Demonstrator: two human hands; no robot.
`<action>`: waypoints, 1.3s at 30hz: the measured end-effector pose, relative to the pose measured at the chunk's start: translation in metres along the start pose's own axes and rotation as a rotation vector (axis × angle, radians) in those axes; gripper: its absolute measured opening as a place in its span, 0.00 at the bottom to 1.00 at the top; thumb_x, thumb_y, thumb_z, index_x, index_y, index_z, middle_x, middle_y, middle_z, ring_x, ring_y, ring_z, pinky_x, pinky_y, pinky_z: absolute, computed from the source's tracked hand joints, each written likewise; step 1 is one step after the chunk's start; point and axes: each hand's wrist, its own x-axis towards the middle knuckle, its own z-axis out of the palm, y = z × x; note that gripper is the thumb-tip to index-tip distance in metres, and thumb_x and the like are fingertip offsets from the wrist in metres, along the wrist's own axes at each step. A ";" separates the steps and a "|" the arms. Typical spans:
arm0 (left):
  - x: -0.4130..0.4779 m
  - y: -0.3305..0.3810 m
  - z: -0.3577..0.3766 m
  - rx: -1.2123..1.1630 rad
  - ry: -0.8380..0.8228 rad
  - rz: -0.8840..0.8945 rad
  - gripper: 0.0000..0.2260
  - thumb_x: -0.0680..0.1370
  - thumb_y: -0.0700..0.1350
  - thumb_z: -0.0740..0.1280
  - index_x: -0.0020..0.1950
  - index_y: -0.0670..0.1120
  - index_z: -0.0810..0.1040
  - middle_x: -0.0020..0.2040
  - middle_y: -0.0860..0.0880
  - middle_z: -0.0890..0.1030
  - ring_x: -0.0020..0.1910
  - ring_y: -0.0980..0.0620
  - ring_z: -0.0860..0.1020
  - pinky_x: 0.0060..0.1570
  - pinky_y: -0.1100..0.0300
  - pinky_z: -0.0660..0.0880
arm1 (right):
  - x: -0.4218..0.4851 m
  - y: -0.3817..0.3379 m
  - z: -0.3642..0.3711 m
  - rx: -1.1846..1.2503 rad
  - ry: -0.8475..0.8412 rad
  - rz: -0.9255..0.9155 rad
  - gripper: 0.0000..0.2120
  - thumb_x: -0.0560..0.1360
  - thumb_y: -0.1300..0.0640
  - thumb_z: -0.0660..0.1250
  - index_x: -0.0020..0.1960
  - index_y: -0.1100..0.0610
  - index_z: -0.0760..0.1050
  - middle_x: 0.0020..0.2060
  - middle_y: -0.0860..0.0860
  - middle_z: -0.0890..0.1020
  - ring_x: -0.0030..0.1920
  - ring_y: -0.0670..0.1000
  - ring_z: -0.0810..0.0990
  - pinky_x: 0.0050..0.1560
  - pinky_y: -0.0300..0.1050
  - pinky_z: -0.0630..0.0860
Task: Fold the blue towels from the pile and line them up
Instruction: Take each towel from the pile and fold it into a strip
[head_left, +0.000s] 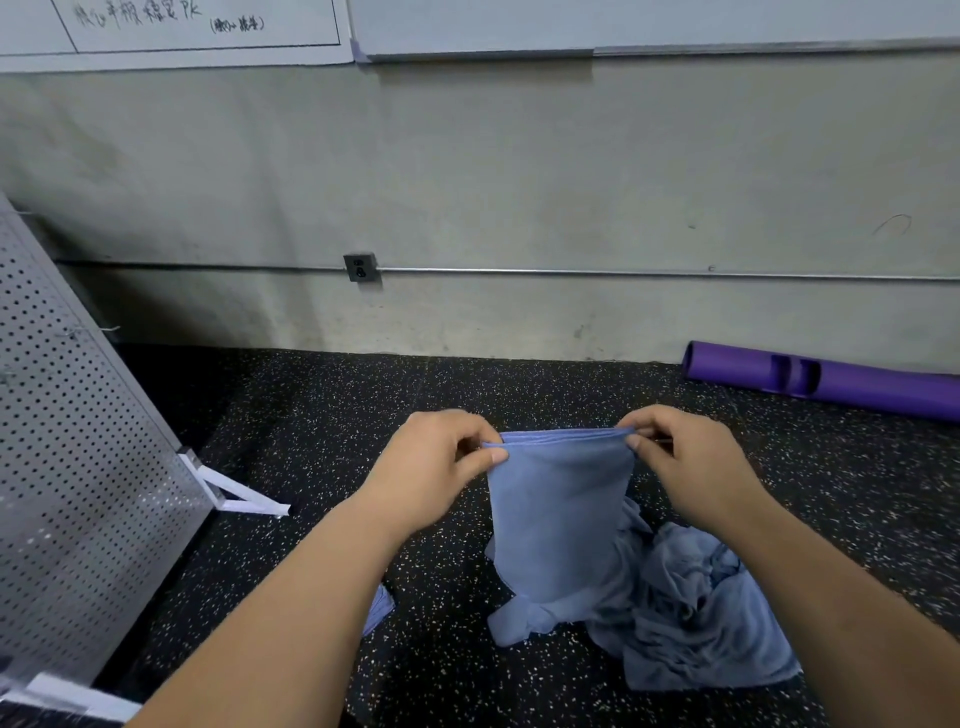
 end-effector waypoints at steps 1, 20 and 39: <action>0.001 0.000 0.000 0.004 0.026 0.019 0.03 0.78 0.50 0.77 0.46 0.56 0.85 0.45 0.59 0.83 0.45 0.56 0.82 0.48 0.52 0.79 | 0.000 -0.001 0.001 0.008 -0.003 0.002 0.11 0.80 0.60 0.73 0.51 0.42 0.83 0.42 0.38 0.85 0.44 0.37 0.82 0.48 0.33 0.78; 0.004 0.004 -0.002 0.117 0.128 -0.108 0.09 0.73 0.54 0.81 0.41 0.55 0.83 0.39 0.60 0.82 0.38 0.59 0.80 0.43 0.54 0.79 | -0.001 -0.013 -0.003 0.116 0.127 -0.004 0.10 0.79 0.57 0.74 0.51 0.42 0.86 0.41 0.39 0.85 0.36 0.35 0.80 0.38 0.27 0.72; 0.002 -0.001 -0.007 0.272 0.099 -0.203 0.08 0.76 0.52 0.78 0.41 0.55 0.82 0.36 0.60 0.81 0.38 0.61 0.78 0.43 0.56 0.79 | -0.006 -0.013 0.011 0.049 -0.110 0.062 0.07 0.76 0.54 0.78 0.46 0.40 0.87 0.38 0.34 0.85 0.40 0.35 0.82 0.42 0.32 0.78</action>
